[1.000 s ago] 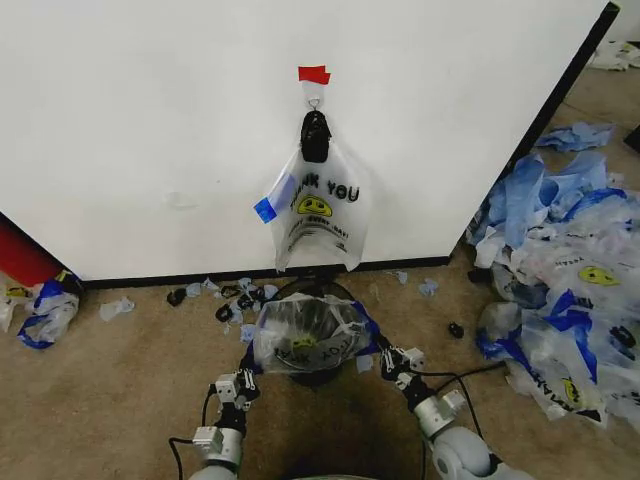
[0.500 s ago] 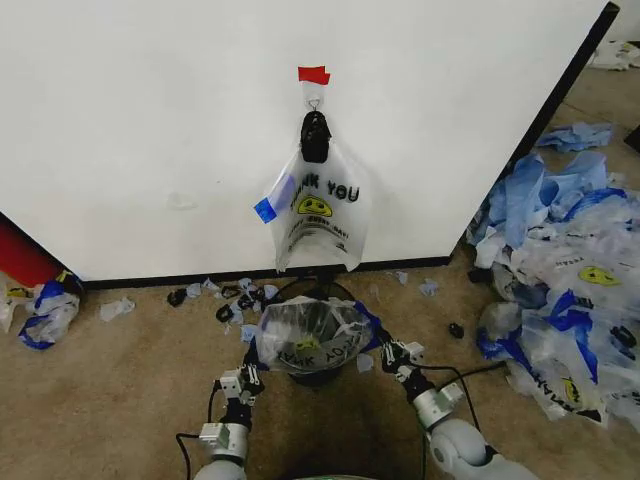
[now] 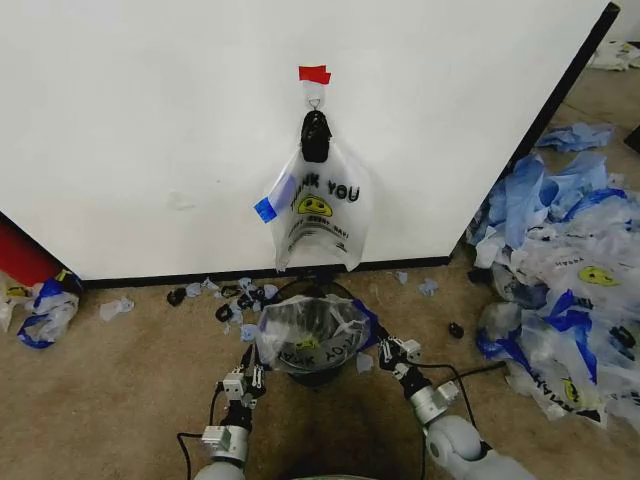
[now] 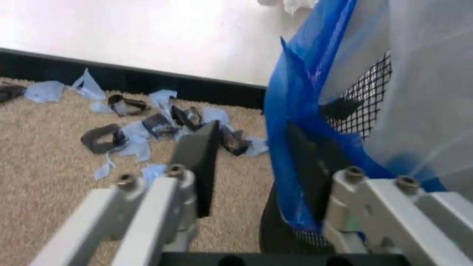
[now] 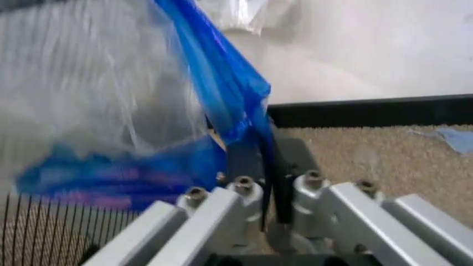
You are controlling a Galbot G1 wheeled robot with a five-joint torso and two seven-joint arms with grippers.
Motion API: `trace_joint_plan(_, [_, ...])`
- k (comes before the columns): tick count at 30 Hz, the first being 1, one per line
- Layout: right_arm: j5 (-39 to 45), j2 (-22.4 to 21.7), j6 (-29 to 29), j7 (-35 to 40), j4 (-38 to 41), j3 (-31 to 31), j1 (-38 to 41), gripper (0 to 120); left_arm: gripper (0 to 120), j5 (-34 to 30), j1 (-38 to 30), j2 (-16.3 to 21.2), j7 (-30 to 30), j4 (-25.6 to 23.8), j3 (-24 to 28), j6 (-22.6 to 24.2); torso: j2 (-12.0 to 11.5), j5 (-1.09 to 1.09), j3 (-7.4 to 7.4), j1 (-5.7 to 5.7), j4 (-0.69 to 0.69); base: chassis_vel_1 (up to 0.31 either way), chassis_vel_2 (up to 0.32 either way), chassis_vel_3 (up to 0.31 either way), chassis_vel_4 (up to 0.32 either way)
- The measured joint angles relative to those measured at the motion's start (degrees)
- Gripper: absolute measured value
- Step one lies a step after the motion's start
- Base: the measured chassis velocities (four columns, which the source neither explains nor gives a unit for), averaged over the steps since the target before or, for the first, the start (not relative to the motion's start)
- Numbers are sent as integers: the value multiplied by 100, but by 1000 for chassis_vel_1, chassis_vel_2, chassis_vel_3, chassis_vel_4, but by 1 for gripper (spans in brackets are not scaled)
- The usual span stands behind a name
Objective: Pick up the garbage bag from the wall and place it over the trash bin.
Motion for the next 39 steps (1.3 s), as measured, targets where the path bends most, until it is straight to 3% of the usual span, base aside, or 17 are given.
trace_joint_plan(5, [-39, -150, 18, -51, 185, 107, -90, 23, 57, 57, 136, 185, -13, -250, -49, 3, 0, 2, -1, 0, 0, 0, 0, 0, 0])
trace_joint_plan(7, [-41, -231, 37, -76, 292, 191, -126, 32, 69, 66, 195, 257, -35, -357, -97, 11, 0, 2, -1, 0, 0, 0, 0, 0, 0])
trace_joint_plan(15, [34, -528, 63, -179, 577, 360, -295, 60, 97, 89, 398, 540, -78, -744, -204, 85, 0, 2, -1, 0, 0, 0, 0, 0, 0])
trace_joint_plan(18, [64, -617, 63, -190, 662, 384, -338, 68, 100, 124, 463, 625, -65, -814, -221, 103, 0, 3, -1, 0, 0, 0, 0, 0, 0])
trace_joint_plan(19, [91, -724, 60, -195, 734, 414, -359, 82, 100, 190, 549, 735, -50, -858, -248, 127, 0, 2, -1, 0, 1, 0, 0, 0, 0])
trace_joint_plan(21, [123, -783, 58, -199, 783, 434, -378, 90, 100, 231, 599, 787, -49, -883, -305, 136, 0, 2, -1, 0, 0, 0, 0, 0, 0])
trace_joint_plan(26, [147, -868, 57, -208, 868, 468, -430, 100, 100, 246, 719, 842, -44, -1011, -459, 163, 0, 2, -1, 0, 0, 0, 0, 0, 0])
trace_joint_plan(39, [279, -1182, 15, -224, 1211, 529, -469, 100, 100, 274, 1368, 1220, -29, -1645, -743, 223, 0, 2, -1, 0, 0, 0, 0, 0, 0])
